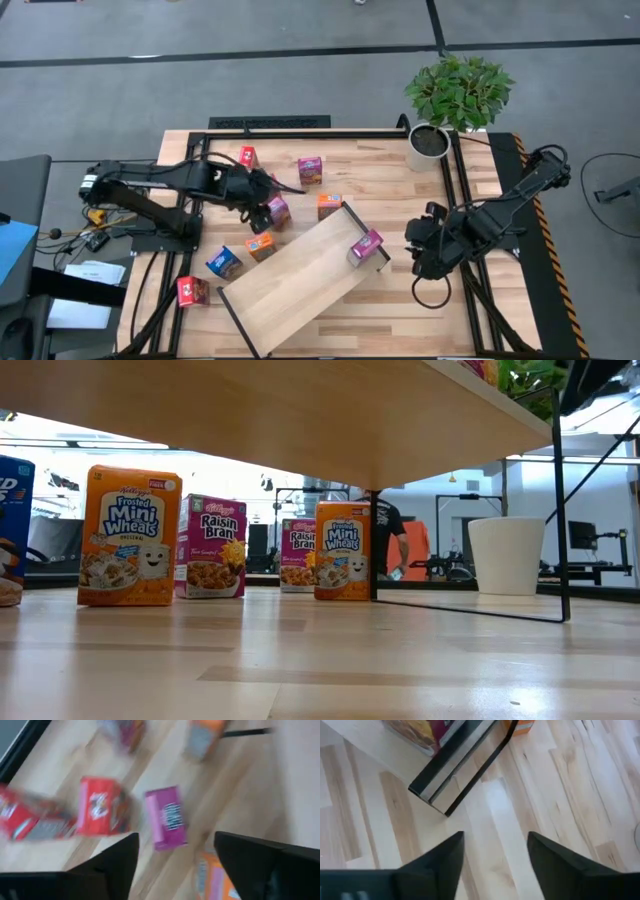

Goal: Stack cereal on shelf
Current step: Put the bottom purple cereal box onto the shelf

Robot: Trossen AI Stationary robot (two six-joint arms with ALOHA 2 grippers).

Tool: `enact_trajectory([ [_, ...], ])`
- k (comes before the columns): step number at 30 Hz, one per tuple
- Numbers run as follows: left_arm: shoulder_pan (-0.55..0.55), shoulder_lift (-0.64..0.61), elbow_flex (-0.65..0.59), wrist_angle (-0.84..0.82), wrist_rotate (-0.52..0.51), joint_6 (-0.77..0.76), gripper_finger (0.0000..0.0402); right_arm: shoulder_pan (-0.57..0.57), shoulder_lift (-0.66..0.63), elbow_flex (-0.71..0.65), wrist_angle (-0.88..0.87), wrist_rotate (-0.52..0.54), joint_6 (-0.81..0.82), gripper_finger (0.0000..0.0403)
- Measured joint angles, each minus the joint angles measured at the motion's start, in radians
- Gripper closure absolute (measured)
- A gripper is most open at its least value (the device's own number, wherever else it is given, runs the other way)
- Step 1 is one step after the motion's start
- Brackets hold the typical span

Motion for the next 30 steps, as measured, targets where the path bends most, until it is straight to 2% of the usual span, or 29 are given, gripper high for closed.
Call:
enact_trajectory([
  [3,-0.004,0.047,-0.02,0.015,-0.016,-0.058,0.0112,0.0,0.0,0.0,-0.04,0.0,0.016,0.0132],
  [6,-0.015,0.104,-0.042,0.038,-0.017,-0.09,0.01,0.0,0.0,0.0,-0.06,0.001,0.017,0.0128],
  [16,-0.023,0.26,-0.049,0.043,-0.088,-0.104,0.0097,0.0,0.0,0.0,-0.064,0.001,0.016,0.0128],
  [20,-0.022,0.271,-0.049,0.057,-0.063,-0.08,0.0098,0.001,0.0,0.0,-0.064,0.001,0.015,0.0128],
  [23,-0.023,0.271,-0.048,0.078,-0.037,-0.071,0.0115,0.001,0.0,0.0,-0.064,0.001,0.008,0.0128],
  [30,-0.022,0.271,-0.048,0.079,-0.008,-0.055,0.0204,0.001,0.0,0.0,-0.064,0.001,0.005,0.0128],
])
